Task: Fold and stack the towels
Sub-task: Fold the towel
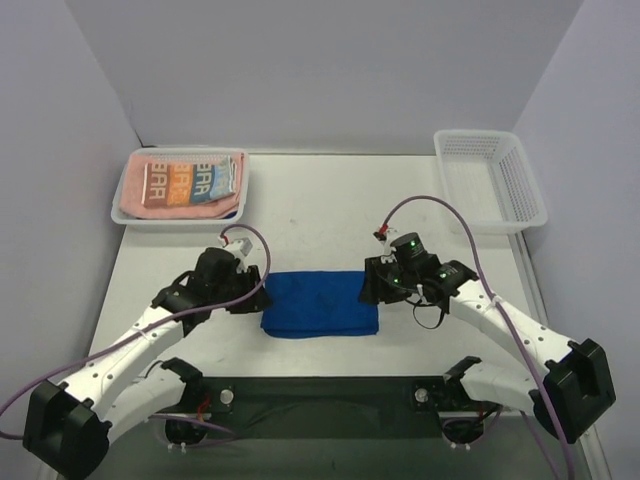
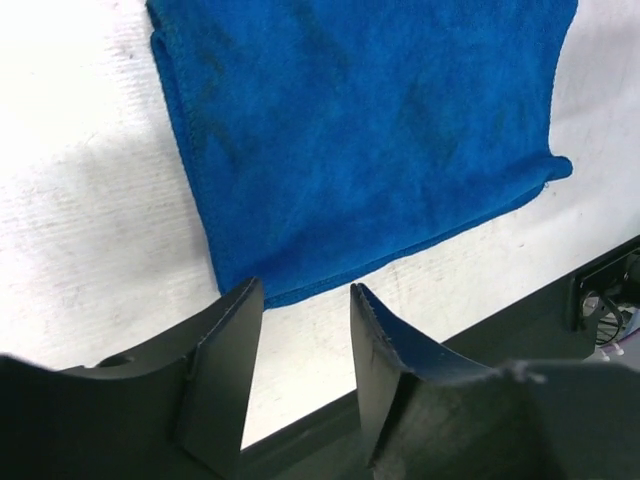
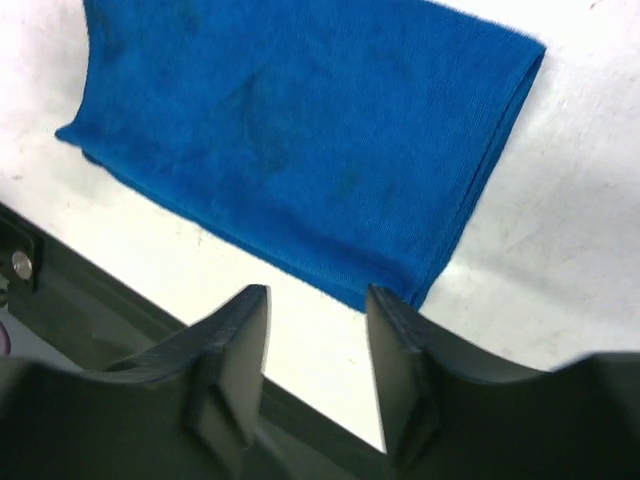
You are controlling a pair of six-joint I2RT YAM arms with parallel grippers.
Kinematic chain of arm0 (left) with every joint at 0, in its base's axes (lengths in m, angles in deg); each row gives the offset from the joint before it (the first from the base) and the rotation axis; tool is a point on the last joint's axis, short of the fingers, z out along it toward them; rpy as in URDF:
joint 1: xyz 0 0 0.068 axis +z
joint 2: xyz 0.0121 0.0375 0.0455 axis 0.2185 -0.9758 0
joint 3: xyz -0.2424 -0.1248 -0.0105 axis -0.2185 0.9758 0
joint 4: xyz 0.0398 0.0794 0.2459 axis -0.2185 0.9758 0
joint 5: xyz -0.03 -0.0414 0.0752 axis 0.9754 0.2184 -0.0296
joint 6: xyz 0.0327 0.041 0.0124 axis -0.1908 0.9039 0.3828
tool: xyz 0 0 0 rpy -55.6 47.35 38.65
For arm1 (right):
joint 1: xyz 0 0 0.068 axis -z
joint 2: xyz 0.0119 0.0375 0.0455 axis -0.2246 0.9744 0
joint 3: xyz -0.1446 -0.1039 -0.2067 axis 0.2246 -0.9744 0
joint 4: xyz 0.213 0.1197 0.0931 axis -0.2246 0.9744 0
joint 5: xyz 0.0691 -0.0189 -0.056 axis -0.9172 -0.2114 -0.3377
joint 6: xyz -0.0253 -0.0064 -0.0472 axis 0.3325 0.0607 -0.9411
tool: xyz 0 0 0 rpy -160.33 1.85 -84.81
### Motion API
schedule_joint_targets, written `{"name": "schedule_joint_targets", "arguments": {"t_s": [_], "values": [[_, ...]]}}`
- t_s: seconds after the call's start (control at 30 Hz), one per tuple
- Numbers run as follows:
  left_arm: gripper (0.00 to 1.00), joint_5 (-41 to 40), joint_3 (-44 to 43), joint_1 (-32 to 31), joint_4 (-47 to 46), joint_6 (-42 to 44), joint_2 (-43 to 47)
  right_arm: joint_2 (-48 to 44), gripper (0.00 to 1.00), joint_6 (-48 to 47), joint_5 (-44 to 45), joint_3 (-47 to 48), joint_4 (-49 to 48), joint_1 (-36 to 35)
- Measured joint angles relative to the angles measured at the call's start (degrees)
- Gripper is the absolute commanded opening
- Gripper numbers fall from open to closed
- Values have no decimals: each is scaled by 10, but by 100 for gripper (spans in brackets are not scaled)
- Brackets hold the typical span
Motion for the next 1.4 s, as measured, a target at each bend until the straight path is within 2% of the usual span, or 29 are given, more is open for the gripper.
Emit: {"name": "schedule_joint_targets", "arguments": {"t_s": [0.07, 0.27, 0.33, 0.5, 0.63, 0.8, 0.9, 0.93, 1.0, 1.1, 1.2, 1.3, 1.4], "values": [[45, 0, -15, -6, -6, 0, -30, 21, 31, 6, 9, 10, -7, -3], [34, 0, -49, -29, -35, 10, -136, 115, 22, 26, 29, 16, -39, -24], [31, 0, -47, -43, -43, 10, -169, 132, 15, 30, 33, 8, -54, -31], [23, 3, 1, -85, -65, 0, -206, 132, 12, 45, 36, -76, -103, -47], [19, 11, 43, -96, -86, -23, -189, 101, 5, 69, 35, -139, -164, -49], [20, 7, 68, -96, -98, -37, -156, 75, 6, 89, 36, -173, -207, -48], [31, 3, 81, -98, -87, -40, -124, 57, 8, 94, 39, -184, -212, -49], [38, 1, 84, -99, -80, -43, -110, 48, 9, 94, 41, -186, -205, -50], [43, -4, 84, -100, -61, -46, -76, 27, 15, 89, 46, -186, -178, -52], [43, -16, 76, -101, -44, -49, -33, -6, 18, 76, 51, -169, -129, -52], [43, -22, 41, -104, -33, -49, -31, -12, 18, 68, 51, -126, -106, -52], [37, -21, -11, -117, -39, -49, -68, 0, 18, 68, 51, -87, -106, -59], [36, -21, -50, -144, -55, -42, -125, 31, 18, 68, 45, -69, -118, -76]]}}
